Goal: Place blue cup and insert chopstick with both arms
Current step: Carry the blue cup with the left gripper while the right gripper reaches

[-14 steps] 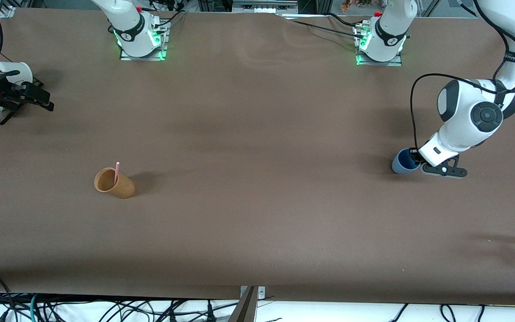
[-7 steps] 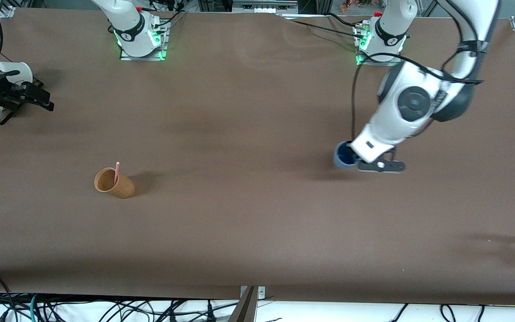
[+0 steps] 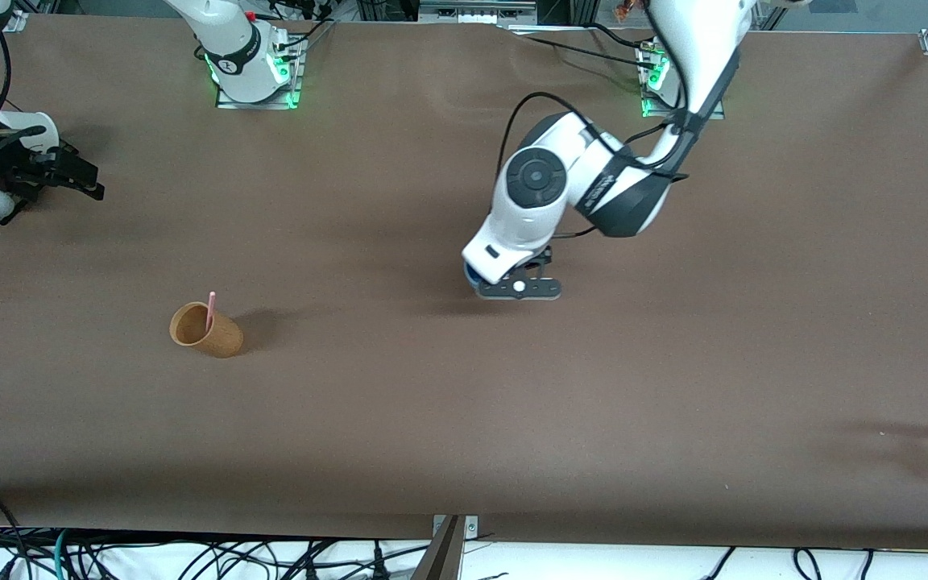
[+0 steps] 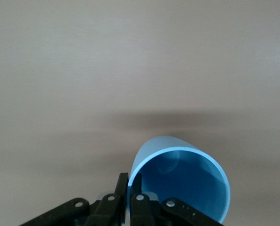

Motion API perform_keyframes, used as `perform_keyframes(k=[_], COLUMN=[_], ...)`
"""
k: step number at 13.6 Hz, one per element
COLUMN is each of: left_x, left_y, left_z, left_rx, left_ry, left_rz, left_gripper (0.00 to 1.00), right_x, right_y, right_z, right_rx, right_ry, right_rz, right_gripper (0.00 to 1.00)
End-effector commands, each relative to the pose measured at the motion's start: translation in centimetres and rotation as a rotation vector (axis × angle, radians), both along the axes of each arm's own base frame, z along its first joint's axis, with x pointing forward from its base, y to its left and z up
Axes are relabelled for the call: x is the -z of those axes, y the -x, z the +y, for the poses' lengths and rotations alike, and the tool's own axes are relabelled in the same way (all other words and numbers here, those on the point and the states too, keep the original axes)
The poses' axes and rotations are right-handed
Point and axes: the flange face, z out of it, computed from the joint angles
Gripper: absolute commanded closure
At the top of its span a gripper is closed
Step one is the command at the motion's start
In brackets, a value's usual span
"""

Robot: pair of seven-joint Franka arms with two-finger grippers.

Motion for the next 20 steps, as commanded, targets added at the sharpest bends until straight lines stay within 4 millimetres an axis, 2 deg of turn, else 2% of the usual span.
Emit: perform_keyframes(k=[1, 2, 4, 5, 6, 8, 10, 11, 12, 13, 14, 16, 18, 19, 20], left_x=[1.1, 1.6, 3.4, 4.3, 5.3, 6.7, 7.2, 7.2, 7.2, 7.0, 7.0, 6.8, 6.1, 5.3, 3.3], left_y=[-1.7, -1.6, -1.3, -1.3, -1.3, -1.2, -1.0, -1.0, -1.1, -1.1, -1.1, -1.2, -1.5, -1.8, -1.9], left_z=[-2.4, -3.6, -5.5, -6.2, -6.6, -7.2, -7.5, -7.5, -7.5, -7.5, -7.5, -7.4, -7.1, -6.8, -6.5], left_rx=[0.007, 0.019, 0.036, 0.041, 0.036, 0.024, 0.024, 0.024, 0.023, 0.023, 0.023, 0.019, 0.007, 0.001, -0.015], left_ry=[0.016, 0.017, -0.014, -0.023, -0.018, -0.004, 0.002, 0.002, 0.002, 0.003, 0.003, 0.006, 0.015, 0.023, 0.05], left_rz=[0.003, -0.005, -0.035, -0.053, -0.059, -0.074, -0.08, -0.08, -0.08, -0.081, -0.081, -0.083, -0.086, -0.087, -0.082], left_gripper=[1.0, 1.0, 1.0, 1.0, 1.0, 1.0, 1.0, 0.94, 0.74, 0.6, 0.58, 0.55, 0.46, 0.37, 0.27], right_x=[2.2, 3.5, 4.3, 6.0, 7.3, 9.2, 11.2, 11.8, 12.1, 12.5, 12.6, 14.9, 15.9, 16.8, 17.6], right_y=[-0.4, -0.7, -1.4, -2.1, -2.8, -4.4, -5.6, -6.5, -7.5, -8.1, -8.7, -9.5, -10.2, -10.4, -10.9], right_z=[1.1, 1.2, 1.4, 1.8, 2.0, 2.2, 2.6, 4.0, 4.8, 5.5, 6.3, 5.9, 6.0, 6.3, 6.3], right_rx=[-0.02, -0.019, -0.046, -0.143, -0.226, -0.239, -0.268, -0.362, -0.476, -0.572, -0.646, -0.781, -0.877, -0.958, -1.024], right_ry=[0.012, 0.004, -0.002, -0.022, -0.061, -0.093, -0.096, -0.101, -0.117, -0.132, -0.135, -0.173, -0.177, -0.19, -0.202], right_rz=[0.066, 0.091, 0.085, 0.109, 0.109, 0.077, 0.098, 0.098, 0.09, 0.085, 0.087, 0.109, 0.116, 0.119, 0.117], right_gripper=[0.0, 0.0, 0.0, 0.0, 0.0, 0.0, 0.0, 0.0, 0.0, 0.0, 0.0, 0.0, 0.0, 0.0, 0.0])
